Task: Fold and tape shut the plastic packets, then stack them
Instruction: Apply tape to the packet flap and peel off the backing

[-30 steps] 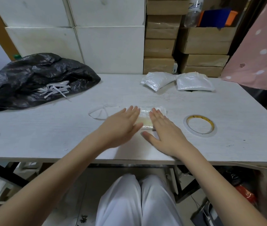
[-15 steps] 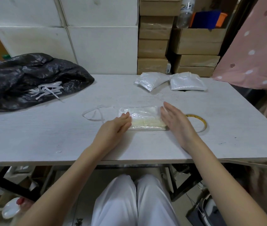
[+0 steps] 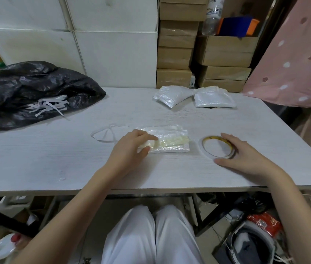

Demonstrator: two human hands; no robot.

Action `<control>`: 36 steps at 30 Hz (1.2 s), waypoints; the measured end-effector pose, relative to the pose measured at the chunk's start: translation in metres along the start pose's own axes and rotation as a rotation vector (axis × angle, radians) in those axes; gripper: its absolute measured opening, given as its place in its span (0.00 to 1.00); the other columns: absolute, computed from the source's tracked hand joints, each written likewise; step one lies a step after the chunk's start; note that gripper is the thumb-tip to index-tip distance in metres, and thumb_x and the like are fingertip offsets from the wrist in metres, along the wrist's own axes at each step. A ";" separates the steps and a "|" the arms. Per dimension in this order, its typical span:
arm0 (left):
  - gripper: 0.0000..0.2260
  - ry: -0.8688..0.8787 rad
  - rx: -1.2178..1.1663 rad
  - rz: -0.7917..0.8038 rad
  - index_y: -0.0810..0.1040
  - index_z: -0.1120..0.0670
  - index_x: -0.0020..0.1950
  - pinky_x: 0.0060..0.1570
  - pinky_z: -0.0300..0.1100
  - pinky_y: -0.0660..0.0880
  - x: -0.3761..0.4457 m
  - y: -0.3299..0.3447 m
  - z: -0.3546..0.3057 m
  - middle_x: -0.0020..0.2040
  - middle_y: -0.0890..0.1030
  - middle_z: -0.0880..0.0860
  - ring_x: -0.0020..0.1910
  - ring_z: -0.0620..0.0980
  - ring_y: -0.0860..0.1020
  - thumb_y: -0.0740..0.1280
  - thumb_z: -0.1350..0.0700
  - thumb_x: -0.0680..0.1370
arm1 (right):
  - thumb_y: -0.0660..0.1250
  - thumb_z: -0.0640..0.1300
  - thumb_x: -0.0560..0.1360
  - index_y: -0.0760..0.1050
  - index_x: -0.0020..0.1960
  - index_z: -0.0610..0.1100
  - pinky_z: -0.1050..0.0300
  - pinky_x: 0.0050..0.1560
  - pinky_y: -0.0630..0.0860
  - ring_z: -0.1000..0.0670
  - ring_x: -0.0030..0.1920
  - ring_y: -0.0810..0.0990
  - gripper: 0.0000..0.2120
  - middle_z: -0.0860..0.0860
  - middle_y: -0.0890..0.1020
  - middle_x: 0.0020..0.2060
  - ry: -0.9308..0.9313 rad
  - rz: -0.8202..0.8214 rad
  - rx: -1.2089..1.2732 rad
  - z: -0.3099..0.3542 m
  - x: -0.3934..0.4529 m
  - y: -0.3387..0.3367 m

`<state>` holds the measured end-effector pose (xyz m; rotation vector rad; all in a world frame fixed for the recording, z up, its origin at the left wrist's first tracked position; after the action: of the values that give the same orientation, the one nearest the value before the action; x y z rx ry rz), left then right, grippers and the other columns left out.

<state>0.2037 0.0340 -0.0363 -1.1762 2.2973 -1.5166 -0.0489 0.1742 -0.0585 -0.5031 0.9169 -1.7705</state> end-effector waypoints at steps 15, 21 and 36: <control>0.15 0.108 0.140 -0.012 0.73 0.59 0.56 0.44 0.51 0.72 0.006 -0.001 -0.031 0.52 0.76 0.54 0.50 0.56 0.73 0.62 0.70 0.71 | 0.72 0.53 0.59 0.66 0.70 0.38 0.71 0.45 0.77 0.50 0.56 0.81 0.43 0.41 0.77 0.62 -0.171 -0.058 0.996 0.099 0.002 0.016; 0.12 0.063 0.096 0.017 0.73 0.55 0.55 0.46 0.47 0.73 0.003 -0.004 -0.023 0.53 0.75 0.49 0.53 0.49 0.72 0.61 0.66 0.74 | 0.73 0.52 0.58 0.73 0.60 0.51 0.53 0.62 0.74 0.47 0.61 0.78 0.31 0.50 0.80 0.57 -0.176 -0.022 0.969 0.119 0.014 0.038; 0.15 -0.248 -0.753 -0.178 0.75 0.46 0.64 0.52 0.30 0.72 -0.003 -0.010 0.003 0.52 0.80 0.42 0.46 0.33 0.79 0.66 0.53 0.78 | 0.77 0.42 0.65 0.67 0.68 0.47 0.55 0.61 0.76 0.60 0.61 0.74 0.34 0.53 0.72 0.60 -0.230 -0.182 0.603 0.121 0.016 0.051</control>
<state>0.2127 0.0319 -0.0300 -1.6439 2.7020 -0.4561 0.0613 0.1084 -0.0246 -0.3885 0.1562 -1.9882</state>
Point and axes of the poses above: each hand's wrist, its own x-axis towards the middle knuckle, its own y-axis out of the palm, z = x × y, the point moved 9 cm from there along x, towards the middle knuckle
